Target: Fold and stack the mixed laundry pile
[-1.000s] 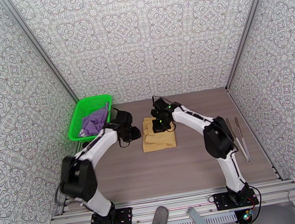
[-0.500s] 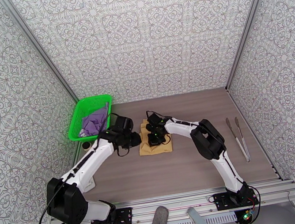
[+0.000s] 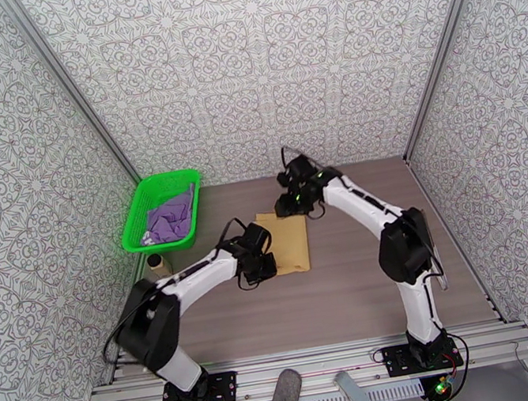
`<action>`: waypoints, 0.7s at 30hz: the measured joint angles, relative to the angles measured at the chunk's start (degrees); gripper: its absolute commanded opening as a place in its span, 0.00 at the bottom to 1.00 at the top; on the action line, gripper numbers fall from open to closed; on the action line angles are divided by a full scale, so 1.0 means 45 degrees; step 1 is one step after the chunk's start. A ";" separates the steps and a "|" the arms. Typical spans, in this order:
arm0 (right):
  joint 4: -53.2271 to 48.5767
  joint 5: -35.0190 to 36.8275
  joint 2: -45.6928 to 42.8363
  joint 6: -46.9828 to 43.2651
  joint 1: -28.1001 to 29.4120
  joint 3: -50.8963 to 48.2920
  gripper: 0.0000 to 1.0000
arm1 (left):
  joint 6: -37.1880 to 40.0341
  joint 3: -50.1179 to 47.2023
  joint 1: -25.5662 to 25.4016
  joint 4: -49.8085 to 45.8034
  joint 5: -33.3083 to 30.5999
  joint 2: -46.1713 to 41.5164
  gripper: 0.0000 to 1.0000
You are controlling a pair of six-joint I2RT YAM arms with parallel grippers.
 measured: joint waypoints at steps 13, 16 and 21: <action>-0.0767 -0.0724 0.5877 -0.1302 -0.0996 0.4915 0.50 | -0.0024 0.1307 0.0194 -0.0607 0.0165 0.1744 0.01; -0.0933 -0.0767 0.6494 -0.1287 -0.0996 0.4906 0.49 | 0.0282 0.1860 0.0432 -0.1098 0.0403 0.2113 0.01; 0.0112 -0.0466 0.5634 -0.0952 -0.0996 0.2885 0.48 | 0.0937 0.3031 0.1098 -0.1685 0.0520 0.2905 0.01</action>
